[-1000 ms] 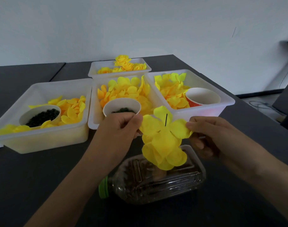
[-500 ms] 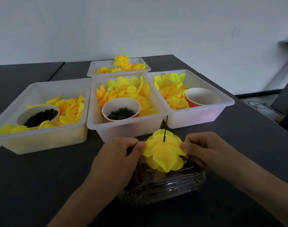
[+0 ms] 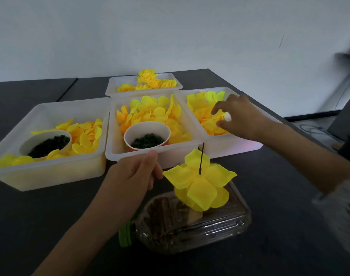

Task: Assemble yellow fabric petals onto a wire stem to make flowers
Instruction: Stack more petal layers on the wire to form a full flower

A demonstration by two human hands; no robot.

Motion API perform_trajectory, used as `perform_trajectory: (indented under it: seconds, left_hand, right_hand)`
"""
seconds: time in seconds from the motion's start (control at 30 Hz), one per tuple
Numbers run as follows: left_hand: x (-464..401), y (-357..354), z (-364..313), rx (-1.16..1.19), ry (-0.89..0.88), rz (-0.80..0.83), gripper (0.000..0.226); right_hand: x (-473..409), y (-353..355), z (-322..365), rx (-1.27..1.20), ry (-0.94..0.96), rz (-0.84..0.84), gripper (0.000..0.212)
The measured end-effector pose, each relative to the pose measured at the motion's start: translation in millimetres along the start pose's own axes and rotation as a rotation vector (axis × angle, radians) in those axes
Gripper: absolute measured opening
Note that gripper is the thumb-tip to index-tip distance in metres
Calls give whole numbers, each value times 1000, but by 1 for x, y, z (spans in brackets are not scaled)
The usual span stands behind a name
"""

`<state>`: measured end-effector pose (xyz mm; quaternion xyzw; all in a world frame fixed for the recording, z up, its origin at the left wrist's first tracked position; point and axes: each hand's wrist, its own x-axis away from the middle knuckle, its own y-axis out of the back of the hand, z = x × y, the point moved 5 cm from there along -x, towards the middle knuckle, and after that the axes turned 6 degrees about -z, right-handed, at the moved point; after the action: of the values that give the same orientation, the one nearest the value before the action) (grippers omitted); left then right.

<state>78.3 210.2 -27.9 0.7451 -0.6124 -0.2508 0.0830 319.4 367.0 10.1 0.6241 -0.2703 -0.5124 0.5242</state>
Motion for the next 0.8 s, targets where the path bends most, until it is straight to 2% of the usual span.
perform_trajectory:
  seconds: [0.1, 0.23, 0.37, 0.43, 0.57, 0.8]
  left_hand:
    - [-1, 0, -5, -28, -22, 10, 49]
    - [0, 2, -8, -32, -25, 18, 47]
    - [3, 5, -8, -27, -15, 19, 44]
    - [3, 5, -10, -18, -14, 21, 42]
    - [4, 7, -14, -8, -13, 14, 40]
    - [6, 16, -10, -46, 17, -51, 32]
  right_hand:
    - [-25, -30, 1, 208, 41, 189, 49]
    - [-39, -43, -1, 241, 48, 263, 38]
    - [-38, -49, -3, 356, 50, 332, 56]
    - [-38, -49, -3, 362, 41, 336, 55]
    - [-39, -48, -2, 316, 22, 321, 36]
    - [-40, -24, -1, 11, -10, 94, 22]
